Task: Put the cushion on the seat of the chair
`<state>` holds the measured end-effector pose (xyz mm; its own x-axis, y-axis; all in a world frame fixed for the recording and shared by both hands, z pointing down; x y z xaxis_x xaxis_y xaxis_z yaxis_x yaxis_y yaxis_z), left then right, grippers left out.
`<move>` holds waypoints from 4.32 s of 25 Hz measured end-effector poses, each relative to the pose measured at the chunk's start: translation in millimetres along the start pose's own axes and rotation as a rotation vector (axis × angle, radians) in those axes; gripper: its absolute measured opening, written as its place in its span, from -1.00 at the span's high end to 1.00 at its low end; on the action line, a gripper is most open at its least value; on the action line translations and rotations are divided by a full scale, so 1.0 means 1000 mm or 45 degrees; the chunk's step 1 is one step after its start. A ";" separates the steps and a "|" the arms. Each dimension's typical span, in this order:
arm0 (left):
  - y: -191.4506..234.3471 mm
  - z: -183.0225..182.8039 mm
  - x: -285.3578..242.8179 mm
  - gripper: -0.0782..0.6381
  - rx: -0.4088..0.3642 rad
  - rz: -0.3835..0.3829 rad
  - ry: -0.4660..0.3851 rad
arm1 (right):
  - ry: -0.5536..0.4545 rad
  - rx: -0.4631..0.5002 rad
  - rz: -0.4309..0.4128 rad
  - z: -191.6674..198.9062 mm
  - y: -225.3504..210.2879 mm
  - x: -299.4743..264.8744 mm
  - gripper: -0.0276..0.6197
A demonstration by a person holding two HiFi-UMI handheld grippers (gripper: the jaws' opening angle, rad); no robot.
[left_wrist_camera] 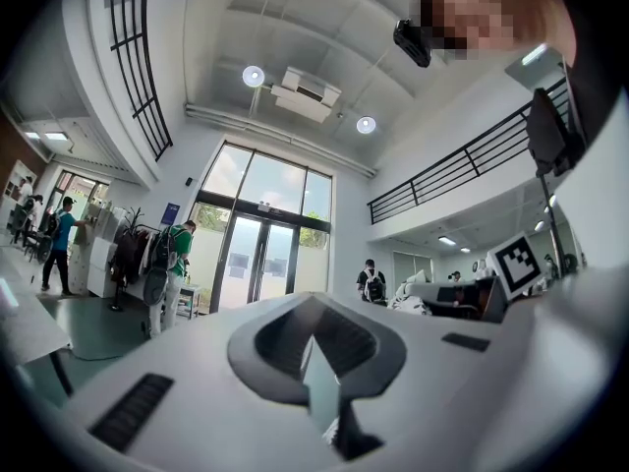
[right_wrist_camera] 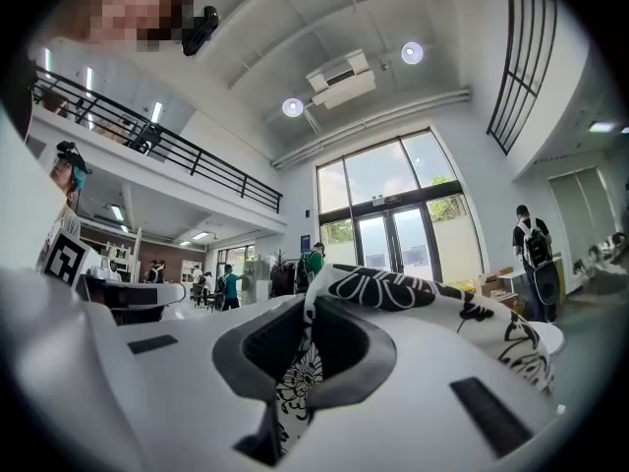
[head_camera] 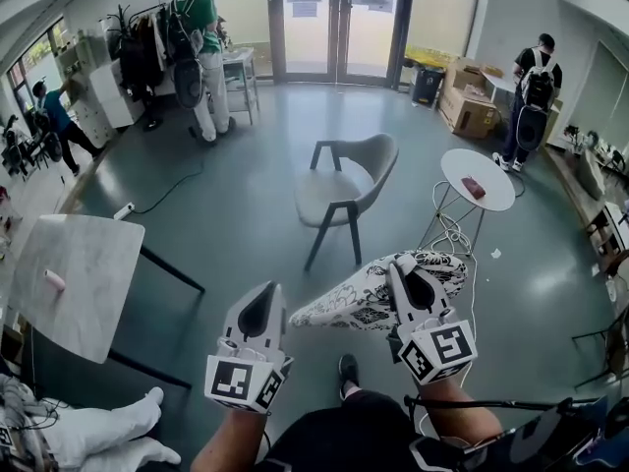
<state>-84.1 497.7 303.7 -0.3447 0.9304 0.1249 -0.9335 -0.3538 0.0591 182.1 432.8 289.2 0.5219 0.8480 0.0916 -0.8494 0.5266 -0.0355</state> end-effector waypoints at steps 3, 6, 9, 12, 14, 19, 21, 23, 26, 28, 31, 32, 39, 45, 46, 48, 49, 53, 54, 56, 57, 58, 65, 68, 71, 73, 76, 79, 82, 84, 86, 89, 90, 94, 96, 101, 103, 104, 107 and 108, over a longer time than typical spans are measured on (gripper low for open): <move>0.005 0.002 -0.021 0.76 -0.008 -0.012 0.008 | -0.009 -0.025 -0.009 0.005 -0.015 -0.020 0.84; 0.012 -0.009 -0.053 0.76 -0.032 -0.010 0.006 | -0.027 -0.034 -0.012 -0.003 -0.034 -0.046 0.84; 0.018 -0.011 -0.089 0.76 -0.027 -0.013 0.007 | -0.034 -0.041 -0.013 -0.006 -0.057 -0.073 0.84; 0.019 -0.003 -0.124 0.76 -0.030 -0.007 0.015 | -0.033 -0.028 -0.021 -0.001 -0.081 -0.095 0.84; 0.021 -0.001 -0.146 0.76 -0.031 -0.003 0.024 | -0.032 -0.034 -0.023 0.001 -0.097 -0.109 0.84; 0.020 0.001 -0.191 0.76 -0.044 0.008 0.044 | -0.026 -0.052 -0.036 0.004 -0.130 -0.137 0.84; 0.021 0.007 -0.207 0.76 -0.049 0.014 0.054 | -0.028 -0.057 -0.042 0.006 -0.142 -0.147 0.84; 0.020 0.010 -0.222 0.76 -0.051 0.007 0.065 | -0.027 -0.070 -0.046 0.010 -0.153 -0.156 0.84; 0.018 0.012 -0.242 0.76 -0.053 -0.008 0.074 | -0.022 -0.082 -0.066 0.015 -0.170 -0.167 0.84; 0.017 0.014 -0.251 0.76 -0.060 -0.016 0.078 | -0.022 -0.088 -0.080 0.017 -0.178 -0.173 0.84; 0.019 0.018 -0.266 0.76 -0.061 -0.018 0.095 | -0.021 -0.095 -0.097 0.021 -0.189 -0.186 0.84; 0.019 0.018 -0.269 0.76 -0.062 -0.018 0.104 | -0.018 -0.102 -0.101 0.022 -0.191 -0.190 0.84; 0.032 0.024 -0.299 0.76 -0.068 0.000 0.126 | -0.016 -0.107 -0.115 0.029 -0.201 -0.221 0.84; 0.072 0.034 -0.329 0.76 -0.057 0.030 0.105 | 0.012 -0.085 -0.078 0.039 -0.200 -0.261 0.84; 0.080 0.035 -0.336 0.76 -0.052 0.033 0.100 | 0.017 -0.082 -0.072 0.040 -0.201 -0.269 0.84; 0.097 0.035 -0.349 0.76 -0.043 0.043 0.089 | 0.024 -0.083 -0.057 0.043 -0.202 -0.287 0.84; 0.105 0.035 -0.355 0.76 -0.043 0.048 0.084 | 0.025 -0.079 -0.050 0.044 -0.201 -0.295 0.84; 0.140 0.040 -0.373 0.76 -0.021 0.056 0.076 | 0.041 -0.060 -0.025 0.051 -0.197 -0.329 0.84; 0.149 0.042 -0.378 0.76 -0.016 0.059 0.077 | 0.049 -0.059 -0.016 0.053 -0.196 -0.338 0.84; 0.166 0.043 -0.389 0.76 -0.008 0.070 0.078 | 0.061 -0.062 0.004 0.056 -0.195 -0.355 0.84; 0.175 0.043 -0.393 0.76 -0.005 0.074 0.080 | 0.065 -0.066 0.014 0.058 -0.194 -0.363 0.84; 0.184 0.043 -0.398 0.76 -0.002 0.076 0.082 | 0.070 -0.069 0.021 0.059 -0.193 -0.371 0.84; 0.238 0.039 -0.426 0.76 0.017 0.099 0.084 | 0.079 -0.055 0.079 0.057 -0.186 -0.426 0.84; 0.264 0.042 -0.433 0.76 0.020 0.114 0.082 | 0.082 -0.046 0.111 0.062 -0.181 -0.449 0.84; 0.289 0.047 -0.441 0.76 0.029 0.139 0.087 | 0.085 -0.046 0.152 0.069 -0.176 -0.469 0.84; 0.303 0.050 -0.445 0.76 0.035 0.156 0.093 | 0.087 -0.048 0.176 0.072 -0.174 -0.481 0.84; 0.322 0.051 -0.452 0.76 0.051 0.164 0.099 | 0.095 -0.055 0.196 0.072 -0.170 -0.498 0.84; 0.333 0.055 -0.458 0.76 0.075 0.170 0.104 | 0.104 -0.053 0.194 0.072 -0.168 -0.511 0.84; 0.339 0.058 -0.467 0.76 0.078 0.171 0.108 | 0.108 -0.043 0.181 0.073 -0.173 -0.525 0.84; 0.345 0.060 -0.475 0.76 0.078 0.161 0.114 | 0.115 -0.044 0.170 0.076 -0.177 -0.536 0.84; 0.350 0.062 -0.484 0.76 0.075 0.149 0.117 | 0.128 -0.050 0.155 0.082 -0.183 -0.549 0.84; 0.358 0.066 -0.497 0.76 0.060 0.116 0.127 | 0.151 -0.084 0.128 0.097 -0.192 -0.569 0.84; 0.360 0.067 -0.502 0.76 0.059 0.102 0.134 | 0.159 -0.095 0.118 0.101 -0.195 -0.576 0.84; 0.364 0.068 -0.525 0.76 0.049 0.074 0.163 | 0.201 -0.114 0.086 0.117 -0.213 -0.599 0.84; 0.365 0.070 -0.536 0.76 0.044 0.071 0.179 | 0.219 -0.127 0.083 0.127 -0.223 -0.607 0.84; 0.369 0.081 -0.549 0.76 0.058 0.070 0.240 | 0.258 -0.155 0.038 0.154 -0.229 -0.622 0.84; 0.371 0.087 -0.552 0.76 0.064 0.077 0.270 | 0.268 -0.166 0.001 0.165 -0.227 -0.627 0.84; 0.369 0.092 -0.555 0.76 0.065 0.081 0.285 | 0.272 -0.171 -0.017 0.171 -0.229 -0.630 0.84; 0.362 0.108 -0.565 0.76 0.062 0.088 0.324 | 0.279 -0.200 -0.053 0.187 -0.239 -0.638 0.84; 0.361 0.111 -0.566 0.76 0.063 0.085 0.334 | 0.280 -0.213 -0.064 0.191 -0.240 -0.641 0.84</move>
<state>-214.5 -167.4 363.9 -0.4255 0.8955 -0.1305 -0.9039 -0.4137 0.1084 36.6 -248.1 428.9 0.5833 0.8034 -0.1201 -0.8067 0.5556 -0.2015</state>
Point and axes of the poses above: the fingertips, and each gripper's own axes: x backward along the fingers, y to its left, z out of its underside, the point moved 9 cm from there along x, backward along the fingers, and after that the axes turned 3 degrees about z, right-handed, at the moved point
